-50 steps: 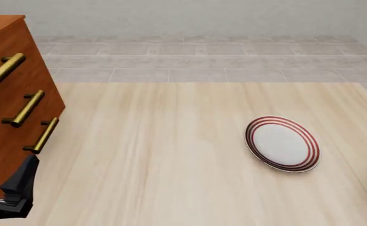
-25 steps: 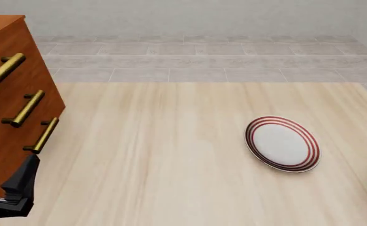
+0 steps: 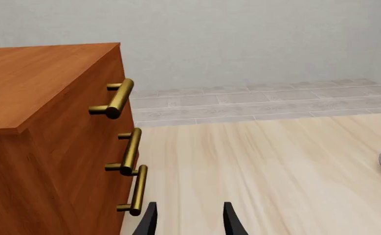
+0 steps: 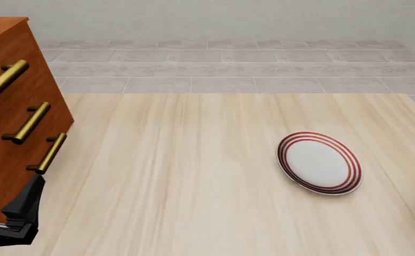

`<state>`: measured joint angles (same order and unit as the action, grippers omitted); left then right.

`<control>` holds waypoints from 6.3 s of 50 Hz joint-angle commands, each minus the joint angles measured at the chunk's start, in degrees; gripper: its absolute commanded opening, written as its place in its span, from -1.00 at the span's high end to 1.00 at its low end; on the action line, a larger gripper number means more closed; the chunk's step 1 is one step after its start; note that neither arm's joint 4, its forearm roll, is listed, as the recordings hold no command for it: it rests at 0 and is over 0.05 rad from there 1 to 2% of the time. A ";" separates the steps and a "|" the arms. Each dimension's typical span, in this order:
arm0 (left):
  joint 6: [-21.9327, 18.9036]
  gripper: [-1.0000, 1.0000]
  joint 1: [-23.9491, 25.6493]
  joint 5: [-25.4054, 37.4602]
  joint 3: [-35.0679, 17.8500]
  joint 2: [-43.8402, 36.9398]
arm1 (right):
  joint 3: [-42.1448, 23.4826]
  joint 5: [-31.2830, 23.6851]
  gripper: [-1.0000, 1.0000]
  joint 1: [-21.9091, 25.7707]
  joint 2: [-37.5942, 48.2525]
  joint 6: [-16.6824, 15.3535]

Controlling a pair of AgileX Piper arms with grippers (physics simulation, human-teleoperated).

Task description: Put the bowl on top of the cabinet.

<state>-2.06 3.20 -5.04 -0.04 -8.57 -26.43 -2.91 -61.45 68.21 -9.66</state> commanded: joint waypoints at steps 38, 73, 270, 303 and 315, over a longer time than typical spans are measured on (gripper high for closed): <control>-0.32 -1.00 0.00 -0.65 0.00 -0.57 | 6.68 15.11 -1.00 0.92 15.40 -0.28; -0.23 -1.00 0.07 0.08 0.00 0.01 | 6.75 11.98 1.00 1.73 10.46 0.03; 2.54 -1.00 1.92 1.12 0.02 2.45 | -40.66 -2.76 1.00 87.35 20.33 4.27; 2.68 -1.00 2.24 2.50 0.01 4.38 | -47.98 -2.22 1.00 96.67 27.20 3.35; 3.05 -1.00 2.25 2.87 -0.01 5.18 | -50.43 -1.65 1.00 98.96 30.61 3.31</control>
<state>0.72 5.46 -2.58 -0.03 -4.14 -74.45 -4.99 35.42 96.38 -6.44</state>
